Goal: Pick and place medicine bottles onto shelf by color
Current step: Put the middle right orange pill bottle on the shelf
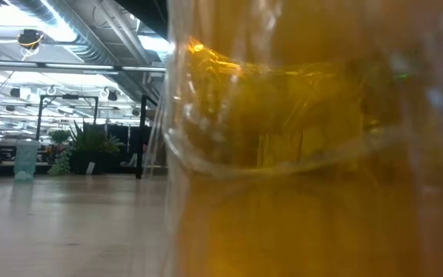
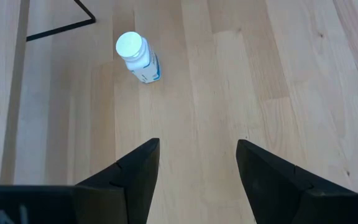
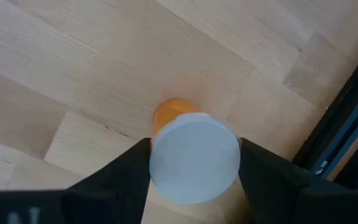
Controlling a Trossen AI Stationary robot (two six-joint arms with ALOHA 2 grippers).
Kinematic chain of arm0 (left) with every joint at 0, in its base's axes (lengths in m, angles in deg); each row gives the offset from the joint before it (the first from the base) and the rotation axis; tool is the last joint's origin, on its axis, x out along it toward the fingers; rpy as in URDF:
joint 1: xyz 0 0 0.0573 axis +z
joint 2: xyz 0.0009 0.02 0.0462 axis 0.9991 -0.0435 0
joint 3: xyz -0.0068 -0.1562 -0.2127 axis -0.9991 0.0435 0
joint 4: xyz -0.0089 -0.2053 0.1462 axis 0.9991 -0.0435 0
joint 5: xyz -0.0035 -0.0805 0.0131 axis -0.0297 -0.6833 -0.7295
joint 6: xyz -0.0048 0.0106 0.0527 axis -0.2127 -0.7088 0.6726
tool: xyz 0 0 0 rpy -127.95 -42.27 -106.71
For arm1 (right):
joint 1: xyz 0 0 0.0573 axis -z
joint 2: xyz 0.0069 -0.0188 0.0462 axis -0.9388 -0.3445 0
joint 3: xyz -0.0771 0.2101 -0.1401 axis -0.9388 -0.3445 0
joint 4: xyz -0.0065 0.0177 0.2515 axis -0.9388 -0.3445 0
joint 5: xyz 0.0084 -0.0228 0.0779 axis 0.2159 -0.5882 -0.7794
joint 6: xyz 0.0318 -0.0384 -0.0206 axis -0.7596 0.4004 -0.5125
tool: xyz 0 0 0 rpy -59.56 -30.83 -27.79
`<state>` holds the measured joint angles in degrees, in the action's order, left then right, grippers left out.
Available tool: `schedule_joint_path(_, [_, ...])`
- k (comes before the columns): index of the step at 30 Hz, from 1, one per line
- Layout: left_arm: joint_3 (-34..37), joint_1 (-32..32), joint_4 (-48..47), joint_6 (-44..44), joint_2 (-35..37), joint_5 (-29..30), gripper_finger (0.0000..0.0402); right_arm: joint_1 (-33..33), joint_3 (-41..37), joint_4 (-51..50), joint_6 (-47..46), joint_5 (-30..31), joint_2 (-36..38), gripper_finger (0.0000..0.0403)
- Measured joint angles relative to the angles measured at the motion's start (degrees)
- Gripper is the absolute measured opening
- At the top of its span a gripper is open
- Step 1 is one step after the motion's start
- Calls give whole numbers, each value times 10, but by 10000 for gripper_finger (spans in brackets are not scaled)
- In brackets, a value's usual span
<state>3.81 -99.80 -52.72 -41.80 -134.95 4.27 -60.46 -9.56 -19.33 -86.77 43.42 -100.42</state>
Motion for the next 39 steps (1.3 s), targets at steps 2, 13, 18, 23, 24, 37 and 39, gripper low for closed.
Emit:
schedule_joint_path(2, [0, 0, 0, 0, 0, 0, 207, 0, 0, 0, 0, 2, 0, 223])
schedule_joint_path(13, [0, 0, 0, 0, 0, 0, 207, 0, 0, 11, 0, 22, 0, 220])
schedule_joint_path(18, [0, 0, 0, 0, 0, 0, 207, 0, 0, 21, 0, 22, 0, 220])
schedule_joint_path(23, [0, 0, 0, 0, 0, 0, 207, 0, 0, 37, 0, 23, 0, 220])
schedule_joint_path(24, [0, 0, 0, 0, 0, 0, 207, 0, 0, 38, 0, 25, 0, 220])
schedule_joint_path(37, [0, 5, 9, -35, 0, 12, 207, -19, 2, 46, -2, 36, 0, 220])
schedule_joint_path(39, [0, 5, 9, -38, 0, 13, 207, -27, 9, 46, -2, 36, 0, 220])
